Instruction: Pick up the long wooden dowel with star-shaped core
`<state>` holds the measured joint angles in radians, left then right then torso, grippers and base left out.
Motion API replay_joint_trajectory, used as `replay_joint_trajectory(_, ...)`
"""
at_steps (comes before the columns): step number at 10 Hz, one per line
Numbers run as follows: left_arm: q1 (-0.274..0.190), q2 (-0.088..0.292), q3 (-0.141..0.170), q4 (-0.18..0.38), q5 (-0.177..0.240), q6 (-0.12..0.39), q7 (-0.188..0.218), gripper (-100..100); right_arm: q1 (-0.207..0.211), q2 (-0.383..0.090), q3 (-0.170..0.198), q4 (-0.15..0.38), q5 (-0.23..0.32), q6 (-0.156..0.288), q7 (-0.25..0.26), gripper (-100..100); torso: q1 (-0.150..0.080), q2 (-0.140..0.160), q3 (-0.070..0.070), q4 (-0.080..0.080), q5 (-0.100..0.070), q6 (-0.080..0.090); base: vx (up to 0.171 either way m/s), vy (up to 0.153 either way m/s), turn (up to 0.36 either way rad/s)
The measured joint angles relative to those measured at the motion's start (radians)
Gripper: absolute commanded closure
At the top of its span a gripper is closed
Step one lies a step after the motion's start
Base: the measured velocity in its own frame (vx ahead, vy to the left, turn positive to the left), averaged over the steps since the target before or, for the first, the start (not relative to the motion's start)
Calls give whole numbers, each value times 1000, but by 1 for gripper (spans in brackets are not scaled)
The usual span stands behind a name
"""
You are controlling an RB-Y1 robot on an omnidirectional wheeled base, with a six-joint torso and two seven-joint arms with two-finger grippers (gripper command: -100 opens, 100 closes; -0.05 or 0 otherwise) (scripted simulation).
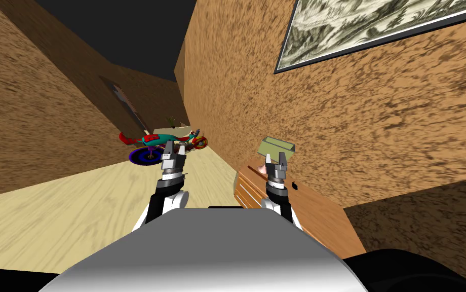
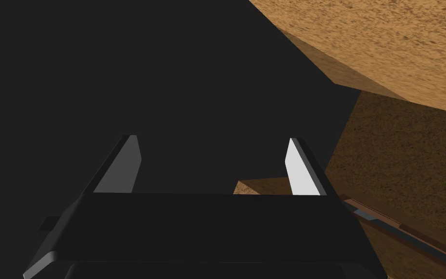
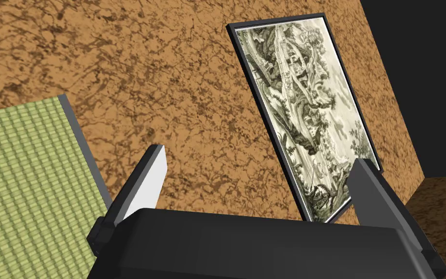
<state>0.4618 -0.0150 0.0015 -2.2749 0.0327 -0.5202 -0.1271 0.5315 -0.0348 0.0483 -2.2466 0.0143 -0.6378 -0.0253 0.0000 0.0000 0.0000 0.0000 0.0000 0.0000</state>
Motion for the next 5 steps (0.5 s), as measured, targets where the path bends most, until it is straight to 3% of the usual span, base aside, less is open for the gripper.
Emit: replay_joint_trajectory(5, 0, 0, 0, 0, 0, 0, 0, 0, 5, -145, 20, 99, -6, -37, -4, -100, 16, -3, -2, -1, 4, 0, 20, 200, 63)
